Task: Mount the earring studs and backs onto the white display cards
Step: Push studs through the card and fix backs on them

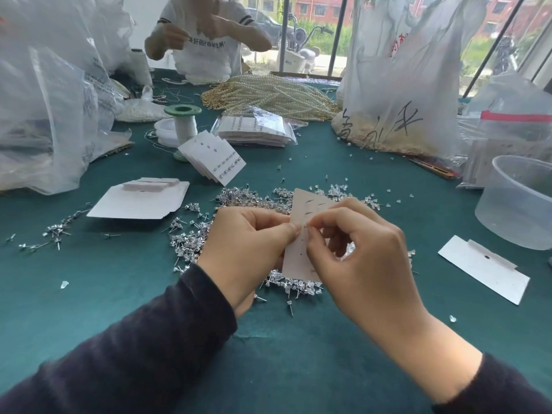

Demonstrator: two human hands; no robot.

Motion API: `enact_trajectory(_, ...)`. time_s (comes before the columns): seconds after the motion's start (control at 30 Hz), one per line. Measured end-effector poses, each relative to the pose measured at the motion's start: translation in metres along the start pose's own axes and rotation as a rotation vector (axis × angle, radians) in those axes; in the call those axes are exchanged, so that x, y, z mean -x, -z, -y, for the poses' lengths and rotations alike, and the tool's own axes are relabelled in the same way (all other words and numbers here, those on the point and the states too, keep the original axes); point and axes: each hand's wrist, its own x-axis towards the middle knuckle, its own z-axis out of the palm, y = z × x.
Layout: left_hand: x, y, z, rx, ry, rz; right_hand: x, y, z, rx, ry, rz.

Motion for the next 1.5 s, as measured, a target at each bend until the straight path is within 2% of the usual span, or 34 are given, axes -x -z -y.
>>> enact_trajectory(0.2, -0.001, 0.002, -0.001, 0.015, 0.05, 0.035, 0.002, -0.003, 0.001, 0.037, 0.028, -0.01)
enact_trajectory(0.27, -0.002, 0.007, -0.009, -0.02, 0.046, 0.182, 0.001, 0.0, 0.0, 0.04, 0.033, -0.052)
enact_trajectory(0.33, -0.009, 0.023, -0.016, -0.279, -0.071, 0.248, 0.0, 0.005, -0.001, 0.028, 0.043, -0.109)
enact_trajectory(0.37, -0.017, 0.035, -0.019, -0.502, -0.185, 0.175, 0.0, 0.009, -0.001, 0.017, 0.048, -0.139)
enact_trajectory(0.43, -0.031, 0.062, -0.026, -0.971, -0.352, -0.073, -0.002, 0.016, -0.002, 0.004, 0.05, -0.196)
enact_trajectory(0.5, -0.043, 0.084, -0.029, -1.226, -0.307, -0.206, -0.005, 0.021, -0.006, 0.005, 0.032, -0.23)
enact_trajectory(0.6, -0.053, 0.098, -0.024, -1.317, -0.159, -0.167, -0.008, 0.025, -0.01, -0.116, -0.108, -0.206)
enact_trajectory(0.8, -0.058, 0.106, -0.009, -1.308, -0.131, -0.142, -0.012, 0.029, -0.012, -0.661, -0.659, -0.119)
enact_trajectory(0.93, -0.058, 0.103, -0.009, -1.292, -0.153, -0.139, -0.019, 0.032, -0.008, -1.002, -0.926, 0.008)
enact_trajectory(1.0, -0.055, 0.101, -0.018, -1.227, -0.288, -0.172, -0.021, 0.031, -0.008, -1.129, -1.031, 0.08)
enact_trajectory(1.07, -0.047, 0.091, -0.029, -1.015, -0.439, -0.172, -0.022, 0.027, -0.005, -1.236, -1.117, 0.094)
enact_trajectory(1.13, -0.031, 0.068, -0.036, -0.647, -0.449, -0.056, -0.019, 0.022, 0.0, -1.346, -1.176, 0.064)
enact_trajectory(1.2, -0.016, 0.041, -0.034, -0.447, -0.478, 0.069, -0.014, 0.018, 0.008, -1.407, -1.168, 0.075)
enact_trajectory(1.3, -0.001, 0.01, -0.021, -0.563, -0.699, 0.111, -0.008, 0.011, 0.021, -1.434, -1.073, 0.157)
enact_trajectory(1.5, 0.009, -0.003, -0.004, -0.76, -0.883, 0.024, 0.0, 0.009, 0.034, -1.514, -1.043, 0.042)
